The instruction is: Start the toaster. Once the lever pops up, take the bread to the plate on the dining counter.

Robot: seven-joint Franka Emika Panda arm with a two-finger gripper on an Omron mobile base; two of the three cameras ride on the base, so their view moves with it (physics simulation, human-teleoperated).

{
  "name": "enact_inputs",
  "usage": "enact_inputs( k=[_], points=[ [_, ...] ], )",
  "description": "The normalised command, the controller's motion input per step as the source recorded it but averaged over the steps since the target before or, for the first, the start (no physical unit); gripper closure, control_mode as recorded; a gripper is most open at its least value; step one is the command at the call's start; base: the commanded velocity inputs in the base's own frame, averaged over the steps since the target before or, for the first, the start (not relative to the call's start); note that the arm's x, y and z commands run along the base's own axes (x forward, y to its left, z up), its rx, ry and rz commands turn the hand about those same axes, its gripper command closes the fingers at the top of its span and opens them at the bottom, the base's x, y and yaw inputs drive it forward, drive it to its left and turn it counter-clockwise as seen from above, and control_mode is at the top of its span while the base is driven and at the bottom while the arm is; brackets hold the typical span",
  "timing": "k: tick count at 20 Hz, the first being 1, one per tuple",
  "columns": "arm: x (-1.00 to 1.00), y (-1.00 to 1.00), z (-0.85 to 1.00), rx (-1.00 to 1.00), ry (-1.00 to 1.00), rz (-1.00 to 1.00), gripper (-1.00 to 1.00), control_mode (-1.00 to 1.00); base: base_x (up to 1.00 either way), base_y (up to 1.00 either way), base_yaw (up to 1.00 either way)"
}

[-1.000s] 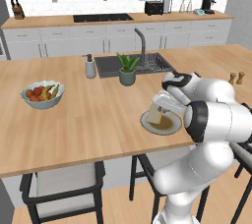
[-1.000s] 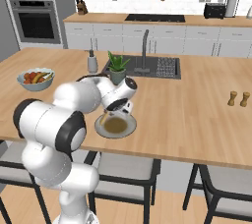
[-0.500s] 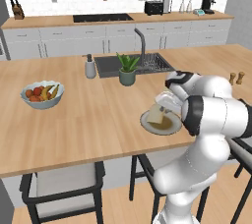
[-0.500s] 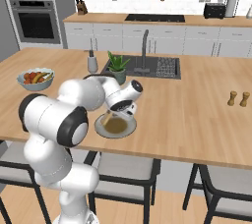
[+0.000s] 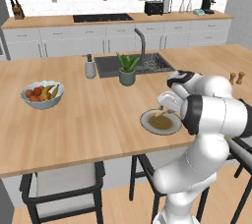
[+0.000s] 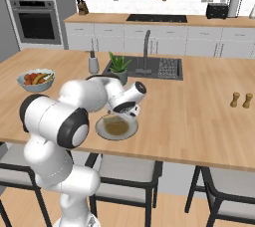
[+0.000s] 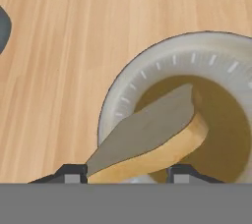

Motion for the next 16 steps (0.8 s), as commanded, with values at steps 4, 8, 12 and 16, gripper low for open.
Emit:
enact_inputs(
  k=[4,8,12,16],
  points=[
    [-0.06,-0.3,0.0,0.0,0.0,-0.03,-1.0,-1.0,0.0,0.0,0.0],
    [-0.14,-0.29,0.08,0.0,0.0,-0.11,-1.0,-1.0,0.0,0.0,0.0],
    [-0.22,-0.09,0.39,-0.04,0.0,-0.13,-1.0,-1.0,0.0,0.0,0.0],
    [-0.33,0.11,0.54,-0.1,0.0,-0.06,-1.0,-1.0,0.0,0.0,0.0]
  ],
)
